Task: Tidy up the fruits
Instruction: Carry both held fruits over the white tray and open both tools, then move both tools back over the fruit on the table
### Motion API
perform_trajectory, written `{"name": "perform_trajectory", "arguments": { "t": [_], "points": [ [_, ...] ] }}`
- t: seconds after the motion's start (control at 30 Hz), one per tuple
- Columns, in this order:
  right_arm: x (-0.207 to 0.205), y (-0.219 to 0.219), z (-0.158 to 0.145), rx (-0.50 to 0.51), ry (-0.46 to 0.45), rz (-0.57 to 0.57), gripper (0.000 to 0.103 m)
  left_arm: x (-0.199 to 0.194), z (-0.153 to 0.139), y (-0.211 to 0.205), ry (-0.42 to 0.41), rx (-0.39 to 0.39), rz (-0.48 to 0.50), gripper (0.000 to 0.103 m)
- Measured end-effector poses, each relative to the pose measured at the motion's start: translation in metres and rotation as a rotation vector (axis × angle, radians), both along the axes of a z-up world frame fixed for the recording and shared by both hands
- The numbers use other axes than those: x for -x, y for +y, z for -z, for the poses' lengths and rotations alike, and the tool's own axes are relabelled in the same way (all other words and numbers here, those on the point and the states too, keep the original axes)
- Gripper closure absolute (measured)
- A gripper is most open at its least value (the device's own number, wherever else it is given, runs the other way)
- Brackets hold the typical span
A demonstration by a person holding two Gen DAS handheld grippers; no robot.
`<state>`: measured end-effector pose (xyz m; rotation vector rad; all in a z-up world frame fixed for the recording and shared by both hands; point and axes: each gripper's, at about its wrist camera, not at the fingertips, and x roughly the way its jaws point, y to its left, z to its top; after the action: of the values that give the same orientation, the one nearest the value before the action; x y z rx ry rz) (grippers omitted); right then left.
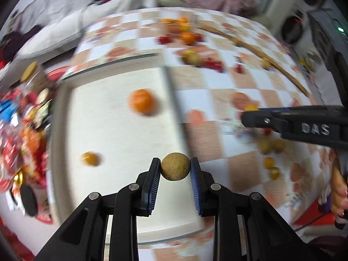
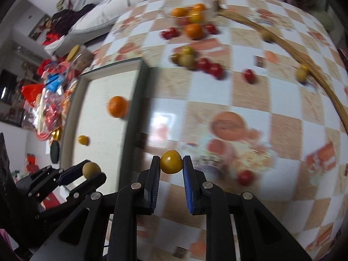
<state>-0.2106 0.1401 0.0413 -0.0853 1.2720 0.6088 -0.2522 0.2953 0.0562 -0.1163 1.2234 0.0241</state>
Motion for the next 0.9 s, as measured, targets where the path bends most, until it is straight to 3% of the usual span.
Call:
{"name": "perform_trajectory", "arguments": {
  "t": [0.23,0.6,0.63,0.67,0.7,0.73,0.77,0.9],
  "points": [
    [0.017,0.085,0.01,-0.017,0.023,-0.163,0.08,0.022,0.028,0.07,0.066,-0.053,-0.144,0.074],
    [0.017,0.139,0.052,0.129,0.044,-0.267,0.077,0.03,0.063,0.089,0.16,-0.082,-0.183,0.073],
    [0.017,0.142,0.054,0.139,0.05,-0.273,0.073,0.03,0.063,0.088,0.159,-0.083,-0.181,0.057],
    [0.017,0.144,0.057,0.141,0.056,-0.28,0.064,0.031,0.062,0.087,0.156,-0.084,-0.184,0.027],
    [0.018,0.144,0.056,0.131,0.055,-0.286,0.055,0.032,0.059,0.087,0.134,-0.093,-0.19,0.019],
    [0.019,0.146,0.056,0.133,0.052,-0.293,0.034,0.034,0.053,0.087,0.098,-0.103,-0.19,0.019],
    [0.021,0.149,0.055,0.118,0.054,-0.305,0.023,0.032,0.053,0.087,0.095,-0.104,-0.178,0.019],
    [0.018,0.143,0.041,0.083,0.015,-0.266,0.023,0.032,0.052,0.09,0.114,-0.12,-0.174,0.019]
  ]
}}
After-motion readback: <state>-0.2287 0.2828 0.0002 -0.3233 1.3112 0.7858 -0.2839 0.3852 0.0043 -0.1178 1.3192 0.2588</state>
